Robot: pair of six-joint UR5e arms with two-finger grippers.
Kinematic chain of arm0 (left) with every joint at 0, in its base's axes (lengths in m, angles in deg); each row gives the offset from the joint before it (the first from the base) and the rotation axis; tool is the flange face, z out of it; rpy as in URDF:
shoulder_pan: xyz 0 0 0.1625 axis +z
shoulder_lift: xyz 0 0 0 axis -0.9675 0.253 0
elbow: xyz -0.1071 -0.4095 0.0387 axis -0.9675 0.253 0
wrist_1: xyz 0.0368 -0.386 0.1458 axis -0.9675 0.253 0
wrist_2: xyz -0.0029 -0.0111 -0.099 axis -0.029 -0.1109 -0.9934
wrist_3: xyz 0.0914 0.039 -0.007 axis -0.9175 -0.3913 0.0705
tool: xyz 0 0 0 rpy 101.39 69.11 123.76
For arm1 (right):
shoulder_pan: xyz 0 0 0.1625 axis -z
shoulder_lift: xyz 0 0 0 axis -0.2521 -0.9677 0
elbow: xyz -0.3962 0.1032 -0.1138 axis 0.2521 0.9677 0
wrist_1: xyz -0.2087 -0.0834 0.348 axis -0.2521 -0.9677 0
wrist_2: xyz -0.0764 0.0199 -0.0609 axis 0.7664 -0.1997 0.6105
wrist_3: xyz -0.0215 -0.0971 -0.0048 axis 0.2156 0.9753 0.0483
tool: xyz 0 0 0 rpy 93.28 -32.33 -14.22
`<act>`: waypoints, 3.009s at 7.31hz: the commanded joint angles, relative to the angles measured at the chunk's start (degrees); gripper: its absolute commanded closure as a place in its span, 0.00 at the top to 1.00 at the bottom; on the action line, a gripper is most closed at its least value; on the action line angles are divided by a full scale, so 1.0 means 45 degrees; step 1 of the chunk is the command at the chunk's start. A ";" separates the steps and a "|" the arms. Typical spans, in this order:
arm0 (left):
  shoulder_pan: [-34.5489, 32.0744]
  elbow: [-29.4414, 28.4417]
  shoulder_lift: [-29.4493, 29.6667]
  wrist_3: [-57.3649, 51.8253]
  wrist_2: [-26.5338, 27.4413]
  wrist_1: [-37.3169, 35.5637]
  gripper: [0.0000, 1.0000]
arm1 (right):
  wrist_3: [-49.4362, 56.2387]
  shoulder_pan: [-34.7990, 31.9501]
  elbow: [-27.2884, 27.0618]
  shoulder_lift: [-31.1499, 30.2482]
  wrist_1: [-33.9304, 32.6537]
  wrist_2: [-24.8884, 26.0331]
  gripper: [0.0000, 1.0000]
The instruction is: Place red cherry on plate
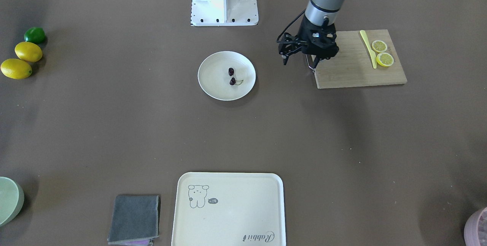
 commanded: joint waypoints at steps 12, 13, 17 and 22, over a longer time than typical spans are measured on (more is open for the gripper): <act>-1.0796 -0.2185 -0.6313 -1.5123 -0.4700 0.0072 0.98 | 0.7032 -0.3122 -0.0443 0.2425 -0.8433 0.0649 1.00; -1.0777 -0.2360 -0.6234 -1.5064 -0.4603 -0.0006 0.98 | 0.7032 -0.3180 -0.0501 0.2425 -0.8433 0.0630 1.00; -1.0816 -0.3044 -0.6038 -1.3970 -0.5578 0.0013 0.98 | 0.6993 -0.3103 -0.0657 0.2990 -0.8763 0.0630 1.00; -1.1069 -0.3065 -0.5823 -1.3970 -0.5637 0.0014 0.98 | 0.6954 -0.2771 -0.0522 0.3930 -0.9859 0.0688 1.00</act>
